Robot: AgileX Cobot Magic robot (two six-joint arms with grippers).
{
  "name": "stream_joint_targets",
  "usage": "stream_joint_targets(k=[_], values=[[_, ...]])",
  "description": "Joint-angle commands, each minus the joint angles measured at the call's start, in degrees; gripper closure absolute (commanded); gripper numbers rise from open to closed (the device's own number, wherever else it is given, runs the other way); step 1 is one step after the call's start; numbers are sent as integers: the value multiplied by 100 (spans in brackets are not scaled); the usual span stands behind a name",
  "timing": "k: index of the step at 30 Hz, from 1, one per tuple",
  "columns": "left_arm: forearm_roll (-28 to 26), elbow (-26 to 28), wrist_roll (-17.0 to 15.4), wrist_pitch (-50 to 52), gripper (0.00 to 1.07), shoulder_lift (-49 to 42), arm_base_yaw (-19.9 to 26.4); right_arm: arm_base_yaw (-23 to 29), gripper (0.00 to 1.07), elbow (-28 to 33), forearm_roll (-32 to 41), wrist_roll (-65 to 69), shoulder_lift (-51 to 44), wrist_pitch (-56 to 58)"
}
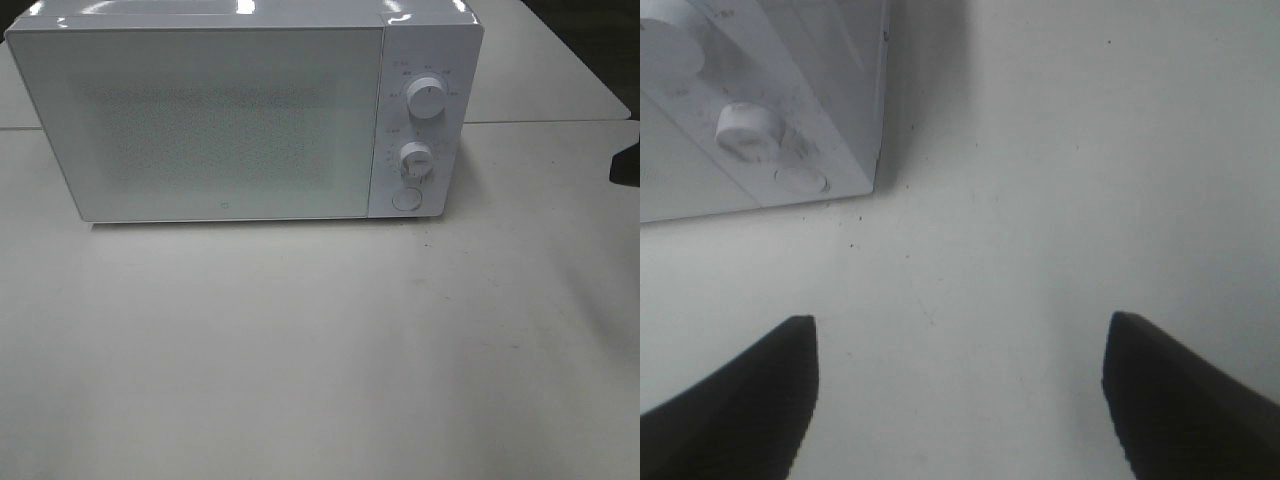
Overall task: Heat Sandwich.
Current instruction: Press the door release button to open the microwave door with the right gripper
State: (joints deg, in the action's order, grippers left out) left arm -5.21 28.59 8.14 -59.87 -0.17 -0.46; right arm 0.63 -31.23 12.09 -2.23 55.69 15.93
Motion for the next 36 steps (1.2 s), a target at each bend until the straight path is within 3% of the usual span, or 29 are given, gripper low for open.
stream_joint_targets(k=[1,7,19,36], values=[[-23,0,-6,34,3,-166,17,149,31,172,29,-86,218,-733],[-23,0,-6,34,3,-166,17,894,31,504,34,-63,728,-2160],[-23,0,-6,34,3,-166,17,1937,31,733,458,-189,1839,-3885],[-23,0,-6,34,3,-166,17,3661,31,837,2584,-1484,3369,-5987]])
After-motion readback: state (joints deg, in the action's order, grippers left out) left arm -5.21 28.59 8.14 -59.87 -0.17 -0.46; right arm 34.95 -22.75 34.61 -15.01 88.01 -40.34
